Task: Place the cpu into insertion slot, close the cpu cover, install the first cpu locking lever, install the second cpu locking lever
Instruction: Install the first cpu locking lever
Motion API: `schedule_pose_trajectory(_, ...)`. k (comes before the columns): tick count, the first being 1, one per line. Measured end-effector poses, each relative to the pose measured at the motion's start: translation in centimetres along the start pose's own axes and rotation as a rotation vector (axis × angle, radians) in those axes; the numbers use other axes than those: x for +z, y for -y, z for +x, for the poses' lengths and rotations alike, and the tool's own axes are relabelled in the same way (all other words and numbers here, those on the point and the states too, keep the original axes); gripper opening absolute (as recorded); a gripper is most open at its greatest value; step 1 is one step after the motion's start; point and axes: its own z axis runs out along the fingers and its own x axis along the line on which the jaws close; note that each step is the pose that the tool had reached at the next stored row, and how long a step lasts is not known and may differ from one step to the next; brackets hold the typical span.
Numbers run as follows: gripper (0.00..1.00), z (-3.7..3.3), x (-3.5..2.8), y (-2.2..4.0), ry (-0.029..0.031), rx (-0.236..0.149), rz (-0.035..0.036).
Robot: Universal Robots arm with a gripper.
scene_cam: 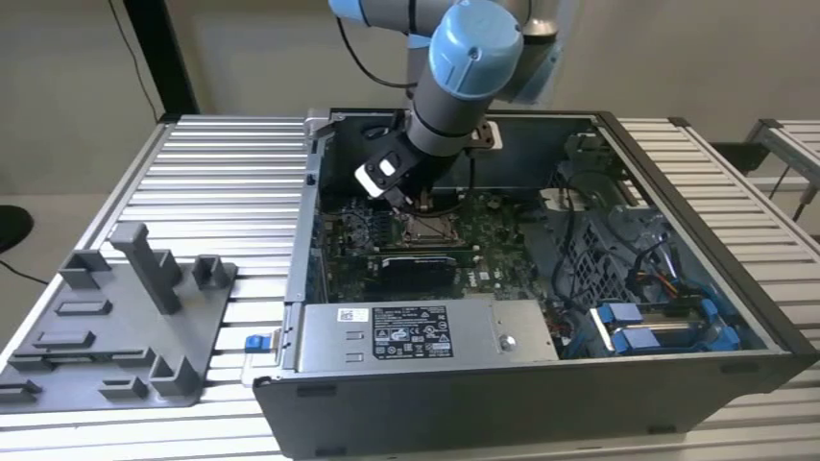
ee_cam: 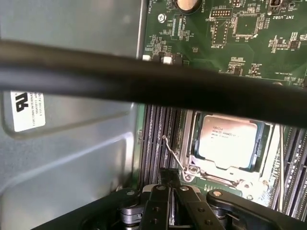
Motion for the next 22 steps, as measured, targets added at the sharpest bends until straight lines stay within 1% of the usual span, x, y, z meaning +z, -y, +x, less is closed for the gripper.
schedule_pose_trajectory(7, 0.00, -0.19, 0.42, -0.04, -0.0003, 0.001, -0.0009)
schedule_pose_trajectory(12, 0.00, -0.26, 0.61, -0.13, -0.0004, 0.001, -0.0011)
schedule_pose_trajectory(18, 0.00, -0.32, 0.77, -0.41, -0.0003, 0.001, -0.0010)
schedule_pose_trajectory(22, 0.00, -0.34, 0.85, -0.72, 0.0001, 0.001, -0.0010)
